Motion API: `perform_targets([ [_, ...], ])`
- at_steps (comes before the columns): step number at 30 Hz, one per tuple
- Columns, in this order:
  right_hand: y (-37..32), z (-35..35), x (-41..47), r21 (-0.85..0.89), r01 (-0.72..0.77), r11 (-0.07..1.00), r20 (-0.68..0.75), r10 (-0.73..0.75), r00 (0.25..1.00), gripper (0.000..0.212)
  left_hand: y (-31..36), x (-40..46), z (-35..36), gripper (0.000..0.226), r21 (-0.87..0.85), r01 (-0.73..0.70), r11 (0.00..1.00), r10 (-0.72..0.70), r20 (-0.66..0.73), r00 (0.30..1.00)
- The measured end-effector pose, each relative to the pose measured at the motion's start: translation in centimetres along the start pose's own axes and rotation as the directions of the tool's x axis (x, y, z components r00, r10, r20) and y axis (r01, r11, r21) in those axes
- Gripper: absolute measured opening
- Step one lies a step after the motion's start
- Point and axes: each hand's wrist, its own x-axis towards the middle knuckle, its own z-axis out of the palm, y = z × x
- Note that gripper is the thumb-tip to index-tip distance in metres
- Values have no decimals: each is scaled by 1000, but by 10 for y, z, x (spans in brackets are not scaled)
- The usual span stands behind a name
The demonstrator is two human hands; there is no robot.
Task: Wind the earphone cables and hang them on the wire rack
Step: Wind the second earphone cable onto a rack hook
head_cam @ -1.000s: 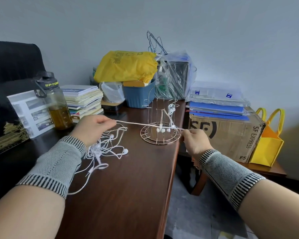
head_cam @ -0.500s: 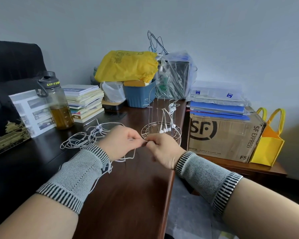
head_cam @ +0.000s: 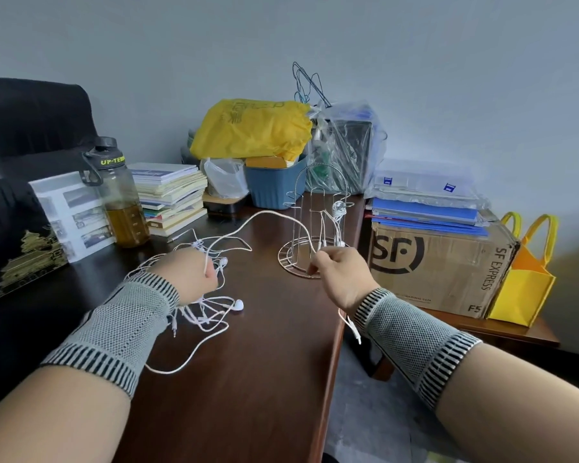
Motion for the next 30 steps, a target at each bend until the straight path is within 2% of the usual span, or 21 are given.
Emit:
perform_targets([
  [2,-1,0,-2,1,18,1000,12,-18,1000,34,13,-4,-5,21,-108,-42,993,43,2,999],
  [4,2,-3,-1,-39,13,999,4,-13,1000,38,23,-7,-15,20,-403,-45,914,43,-14,999],
  [5,5,-5,0,-69,-3,998,-20,2,1000,39,25,-8,-21,20,-608,-33,794,25,-22,999],
  [7,13,-12,3,-124,-61,990,-79,51,996,39,26,-10,-35,20,-928,6,373,-54,-15,998],
  [8,17,-15,5,-142,-89,986,-97,76,992,38,24,-10,-42,19,-983,-5,181,-111,-26,993],
  [9,20,-17,6,-158,-109,981,-107,93,990,37,21,-8,-49,18,-997,-28,67,-172,-39,984],
  [10,22,-19,7,-173,-118,978,-116,99,988,36,18,-6,-56,15,-999,-48,22,-228,-52,972],
  [13,23,-20,8,-198,-125,972,-142,98,985,36,14,0,-67,19,-991,-126,44,-341,-133,931],
  [14,23,-19,9,-207,-140,968,-146,111,983,37,13,3,-67,20,-982,-147,120,-352,-181,918],
  [15,24,-19,10,-231,-170,958,-134,142,981,39,14,4,-65,22,-952,-151,268,-325,-237,916],
  [16,25,-19,11,-270,-202,941,-98,182,978,40,16,2,-61,23,-876,-128,464,-255,-271,928],
  [17,26,-19,11,-322,-234,917,-34,236,971,38,21,0,-56,25,-778,-124,616,-164,-281,946],
  [18,28,-20,11,-377,-250,892,48,288,956,35,24,-1,-50,26,-712,-137,689,-105,-284,953],
  [20,30,-19,9,-462,-237,854,144,337,931,31,29,-2,-45,25,-717,-153,680,-139,-331,933],
  [22,27,-20,3,-477,-226,849,123,319,940,32,32,-3,-43,26,-700,-167,695,-168,-383,908],
  [25,17,-17,-2,-435,-68,898,59,104,993,44,47,-7,-38,26,-596,-186,782,20,-274,962],
  [27,3,-11,-7,-329,120,937,79,-100,992,63,61,-13,-35,27,-550,-221,805,113,-224,968],
  [28,-2,-7,-7,-299,192,935,118,-164,979,64,68,-14,-33,27,-540,-245,805,159,-201,967],
  [29,-7,-2,-8,-265,257,929,165,-219,962,55,74,-15,-31,27,-538,-265,800,196,-183,963],
  [30,-10,1,-9,-235,286,929,200,-242,950,37,78,-15,-29,28,-544,-283,790,219,-181,959],
])
